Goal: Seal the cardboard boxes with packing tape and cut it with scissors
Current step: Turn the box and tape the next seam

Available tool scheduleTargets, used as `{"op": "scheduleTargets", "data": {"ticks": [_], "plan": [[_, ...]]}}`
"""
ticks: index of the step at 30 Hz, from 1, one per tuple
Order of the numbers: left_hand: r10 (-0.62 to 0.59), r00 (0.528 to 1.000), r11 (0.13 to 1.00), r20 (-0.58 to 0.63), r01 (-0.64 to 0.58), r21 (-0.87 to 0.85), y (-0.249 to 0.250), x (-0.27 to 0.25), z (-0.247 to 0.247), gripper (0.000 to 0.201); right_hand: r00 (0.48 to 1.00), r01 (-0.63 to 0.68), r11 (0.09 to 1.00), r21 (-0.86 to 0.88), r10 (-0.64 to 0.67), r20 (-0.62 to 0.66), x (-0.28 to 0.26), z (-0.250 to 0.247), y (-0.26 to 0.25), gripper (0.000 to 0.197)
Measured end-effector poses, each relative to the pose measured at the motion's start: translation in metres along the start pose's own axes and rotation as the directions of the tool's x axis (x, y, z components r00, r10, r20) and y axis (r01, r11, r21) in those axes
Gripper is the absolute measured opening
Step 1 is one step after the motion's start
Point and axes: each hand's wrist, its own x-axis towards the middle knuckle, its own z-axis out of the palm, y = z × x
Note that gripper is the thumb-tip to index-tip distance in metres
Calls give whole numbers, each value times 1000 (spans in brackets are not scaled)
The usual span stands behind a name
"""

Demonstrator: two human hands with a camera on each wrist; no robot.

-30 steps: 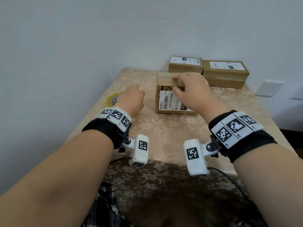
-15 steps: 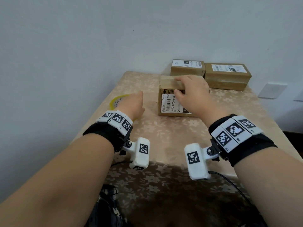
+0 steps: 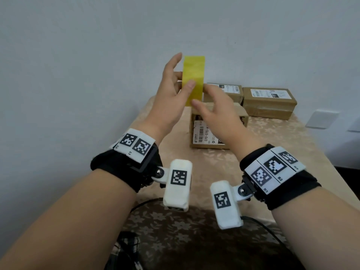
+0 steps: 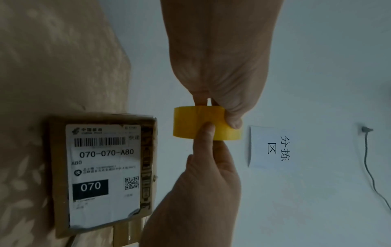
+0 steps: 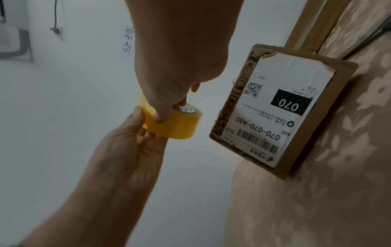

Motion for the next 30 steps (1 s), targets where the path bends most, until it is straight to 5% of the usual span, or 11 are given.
{"op": "scheduleTargets", "data": {"ticks": [7, 14, 23, 30], "plan": [[74, 989, 936, -130, -24, 350, -2, 10, -2, 25, 999, -24, 991, -134, 19, -42, 5, -14, 7, 20], [47, 988, 937, -147, 7, 350, -1, 12, -4, 10, 998, -44, 970, -238, 53, 31, 8, -20, 17, 12], [-28, 998, 924, -59, 49, 378, 2, 15, -13, 6, 995, 0, 956, -294, 30, 95, 7, -26, 14, 11], [7, 998, 808, 63, -43, 588, 1, 15, -17, 15, 990, 64, 948, -312, -22, 137, 4, -32, 4, 18]]}}
